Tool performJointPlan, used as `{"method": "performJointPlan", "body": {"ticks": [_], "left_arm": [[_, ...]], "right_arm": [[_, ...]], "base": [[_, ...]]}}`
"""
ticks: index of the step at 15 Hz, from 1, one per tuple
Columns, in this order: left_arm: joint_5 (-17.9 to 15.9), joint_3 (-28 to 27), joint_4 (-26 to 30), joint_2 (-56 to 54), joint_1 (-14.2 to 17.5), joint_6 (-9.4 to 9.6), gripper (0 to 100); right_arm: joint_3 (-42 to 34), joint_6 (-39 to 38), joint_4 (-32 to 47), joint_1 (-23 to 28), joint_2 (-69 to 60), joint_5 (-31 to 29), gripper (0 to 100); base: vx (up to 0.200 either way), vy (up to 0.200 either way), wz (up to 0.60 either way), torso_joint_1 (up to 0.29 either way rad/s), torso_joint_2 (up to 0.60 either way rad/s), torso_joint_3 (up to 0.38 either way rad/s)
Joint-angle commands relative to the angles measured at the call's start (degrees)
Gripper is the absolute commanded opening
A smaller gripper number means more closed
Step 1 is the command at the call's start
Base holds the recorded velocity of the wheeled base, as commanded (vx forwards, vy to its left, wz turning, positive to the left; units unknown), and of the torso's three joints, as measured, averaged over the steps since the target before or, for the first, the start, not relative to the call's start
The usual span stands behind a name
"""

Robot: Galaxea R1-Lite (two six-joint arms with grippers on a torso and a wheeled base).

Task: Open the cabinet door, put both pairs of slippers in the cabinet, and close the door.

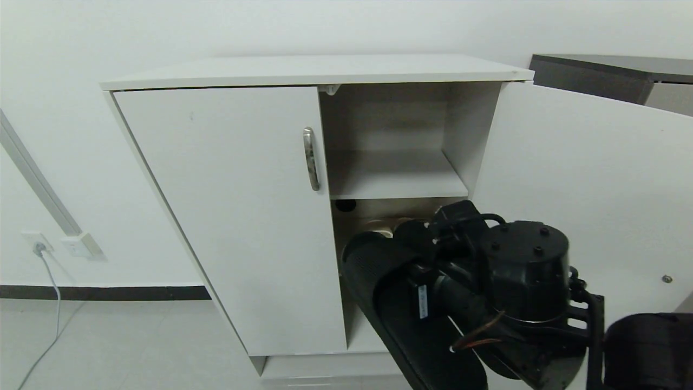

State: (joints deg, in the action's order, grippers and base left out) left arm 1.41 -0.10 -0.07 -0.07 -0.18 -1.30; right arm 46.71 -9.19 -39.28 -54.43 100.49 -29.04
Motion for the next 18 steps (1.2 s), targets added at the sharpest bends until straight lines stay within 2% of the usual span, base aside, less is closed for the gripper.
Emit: {"method": "performJointPlan", "body": {"ticks": [1,2,4,6,8,18], "left_arm": [[0.0,0.0,0.0,0.1,0.0,-0.01,0],[0.0,0.0,0.0,0.1,0.0,-0.01,0],[0.0,0.0,0.0,0.1,0.0,-0.01,0],[0.1,0.0,0.0,0.1,0.0,-0.01,0],[0.0,0.0,0.0,0.1,0.0,-0.01,0],[0.0,0.0,0.0,0.1,0.0,0.07,0]], "right_arm": [[14.0,-3.6,10.7,-2.4,5.9,-9.4,0],[16.9,-4.5,12.9,-2.4,6.9,-11.0,0],[28.3,-8.6,21.8,-1.8,10.7,-17.1,0],[32.2,-10.4,27.8,-1.2,11.7,-17.6,0],[33.2,-11.6,30.8,-0.6,12.1,-17.7,0],[34.9,-10.9,31.1,0.2,12.0,-20.2,0]], "base": [[0.0,0.0,0.0,0.0,0.0,0.0],[0.0,0.0,0.0,0.0,0.0,0.0],[0.0,0.0,0.0,0.0,0.0,0.0],[0.0,0.0,0.0,0.0,0.0,0.0],[0.0,0.0,0.0,0.0,0.0,0.0],[0.0,0.0,0.0,0.0,0.0,0.0]]}}
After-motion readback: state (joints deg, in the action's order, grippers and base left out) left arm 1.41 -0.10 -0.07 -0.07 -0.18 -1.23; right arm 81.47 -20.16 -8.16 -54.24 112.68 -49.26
